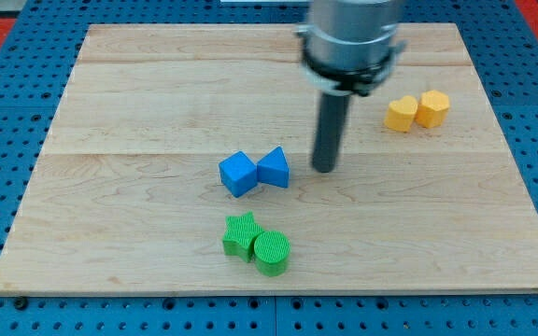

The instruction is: Move the blue blocks to the left of the board

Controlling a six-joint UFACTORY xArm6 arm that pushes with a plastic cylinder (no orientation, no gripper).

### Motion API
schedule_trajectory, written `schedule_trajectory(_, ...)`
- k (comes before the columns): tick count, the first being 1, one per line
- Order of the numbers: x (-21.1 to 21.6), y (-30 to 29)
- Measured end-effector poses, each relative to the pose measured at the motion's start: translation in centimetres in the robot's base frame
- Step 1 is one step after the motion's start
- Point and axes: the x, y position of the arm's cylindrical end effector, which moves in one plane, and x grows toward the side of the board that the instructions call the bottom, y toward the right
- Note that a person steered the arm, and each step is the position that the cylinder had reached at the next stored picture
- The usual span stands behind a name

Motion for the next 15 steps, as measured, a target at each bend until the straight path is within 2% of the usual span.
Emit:
schedule_trajectory(1,0.1,-7.8)
schedule_trajectory(2,2.2,-9.5)
schedule_trajectory(3,4.3,-6.2)
schedule_trajectory(4,5.5,-10.9)
schedule_trajectory(5,5.3,-19.8)
schedule_trajectory(6,4.2,-16.7)
schedule_trajectory(7,0.9,-15.7)
schedule_trajectory(8,-0.8,-22.6)
schedule_trajectory(9,1.8,-25.2)
schedule_trajectory(10,3.6,-24.5)
schedule_trajectory(11,1.1,-19.4)
schedule_trajectory(12,3.7,-11.8)
schedule_trajectory(13,0.3,-6.3)
schedule_trajectory(14,-3.7,-5.7)
schedule_trajectory(15,-2.5,-12.5)
